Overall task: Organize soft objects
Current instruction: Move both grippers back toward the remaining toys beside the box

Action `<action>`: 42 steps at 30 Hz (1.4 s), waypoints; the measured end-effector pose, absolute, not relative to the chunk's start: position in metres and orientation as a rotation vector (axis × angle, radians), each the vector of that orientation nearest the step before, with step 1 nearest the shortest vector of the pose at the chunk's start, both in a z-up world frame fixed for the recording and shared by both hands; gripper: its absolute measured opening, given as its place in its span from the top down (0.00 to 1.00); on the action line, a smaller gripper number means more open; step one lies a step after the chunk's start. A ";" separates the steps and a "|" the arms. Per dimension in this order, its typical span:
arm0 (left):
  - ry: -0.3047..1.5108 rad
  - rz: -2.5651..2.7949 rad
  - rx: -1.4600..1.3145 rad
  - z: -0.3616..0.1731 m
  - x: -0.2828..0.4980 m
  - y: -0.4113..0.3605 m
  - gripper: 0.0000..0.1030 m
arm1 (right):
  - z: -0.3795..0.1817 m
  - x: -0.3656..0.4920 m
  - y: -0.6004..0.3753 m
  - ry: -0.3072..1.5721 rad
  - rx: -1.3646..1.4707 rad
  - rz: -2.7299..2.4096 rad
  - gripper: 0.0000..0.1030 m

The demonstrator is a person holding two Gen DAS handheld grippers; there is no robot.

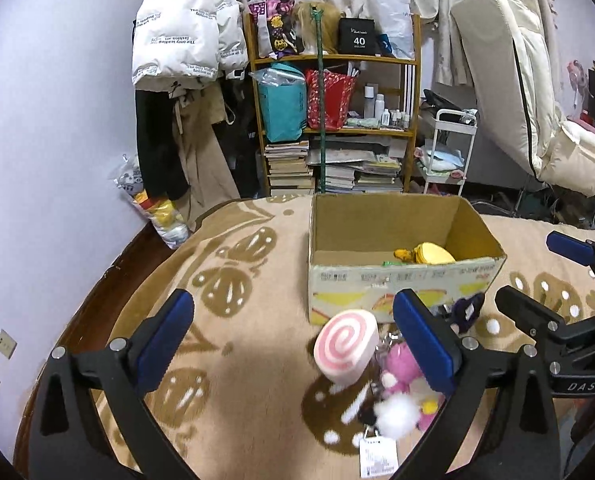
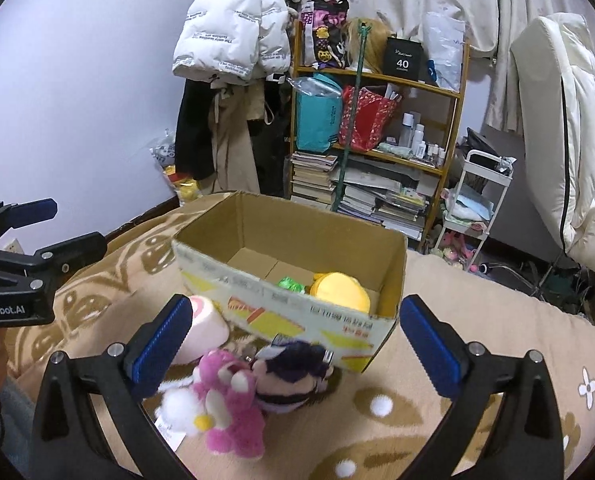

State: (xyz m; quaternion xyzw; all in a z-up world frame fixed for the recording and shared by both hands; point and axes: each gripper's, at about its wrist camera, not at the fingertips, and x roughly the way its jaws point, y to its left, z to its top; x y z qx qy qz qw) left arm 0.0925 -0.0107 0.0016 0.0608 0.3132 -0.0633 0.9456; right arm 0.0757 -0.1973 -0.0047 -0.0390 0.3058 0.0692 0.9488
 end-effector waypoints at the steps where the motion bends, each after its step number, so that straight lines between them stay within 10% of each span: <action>1: 0.644 -0.127 0.127 0.000 0.091 -0.011 0.04 | -0.006 0.072 -0.196 0.624 -0.084 0.143 0.00; 42: 0.928 -0.151 0.251 -0.103 0.155 -0.054 0.04 | -0.077 0.120 -0.219 0.842 0.117 0.174 0.10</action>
